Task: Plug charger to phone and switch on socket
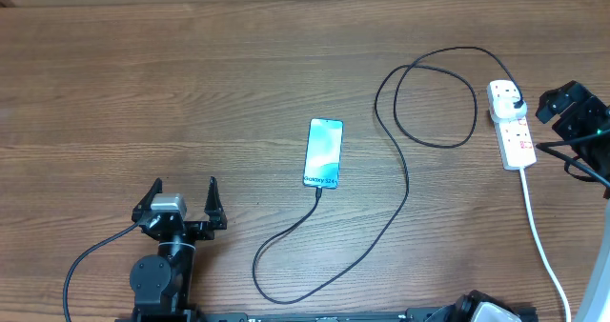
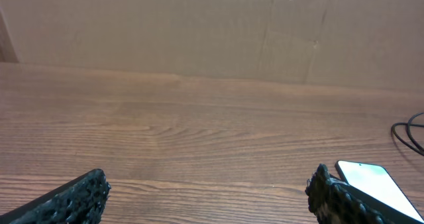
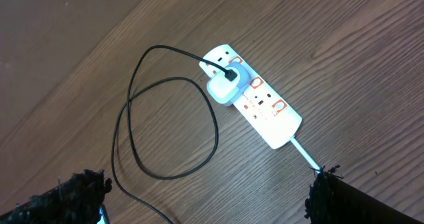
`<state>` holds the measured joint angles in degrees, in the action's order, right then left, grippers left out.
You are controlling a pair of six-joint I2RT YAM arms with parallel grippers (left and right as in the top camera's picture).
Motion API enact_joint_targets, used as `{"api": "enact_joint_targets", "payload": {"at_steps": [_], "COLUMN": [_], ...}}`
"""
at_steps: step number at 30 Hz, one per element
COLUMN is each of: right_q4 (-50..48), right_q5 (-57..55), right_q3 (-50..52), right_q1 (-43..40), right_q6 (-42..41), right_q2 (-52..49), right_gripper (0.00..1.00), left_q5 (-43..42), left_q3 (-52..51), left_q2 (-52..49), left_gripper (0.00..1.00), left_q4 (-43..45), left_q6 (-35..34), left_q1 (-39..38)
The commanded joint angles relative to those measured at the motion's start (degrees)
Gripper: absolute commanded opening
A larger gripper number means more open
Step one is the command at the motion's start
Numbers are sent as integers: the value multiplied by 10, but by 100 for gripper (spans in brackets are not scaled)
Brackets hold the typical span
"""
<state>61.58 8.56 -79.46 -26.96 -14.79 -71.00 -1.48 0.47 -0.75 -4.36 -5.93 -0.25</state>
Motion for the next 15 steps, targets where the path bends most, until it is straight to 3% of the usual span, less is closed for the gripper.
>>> {"api": "enact_joint_targets", "payload": {"at_steps": [1,8,15], "right_q4": [-2,-8,-81], "right_q5": [-4,16,72], "right_q3": [3,8,75], "right_q1": [0,0,2], "right_q6": [-1,-2,-3], "right_q2": [2,11,52], "right_gripper": [100,100,100], "left_q5": [4,4,4], "left_q3": [-2,-2,-2], "left_q2": [6,6,6], "left_gripper": [100,100,100], "left_q4": [-1,-1,-1], "left_q6": [8,8,8], "left_q1": [2,2,2]}}
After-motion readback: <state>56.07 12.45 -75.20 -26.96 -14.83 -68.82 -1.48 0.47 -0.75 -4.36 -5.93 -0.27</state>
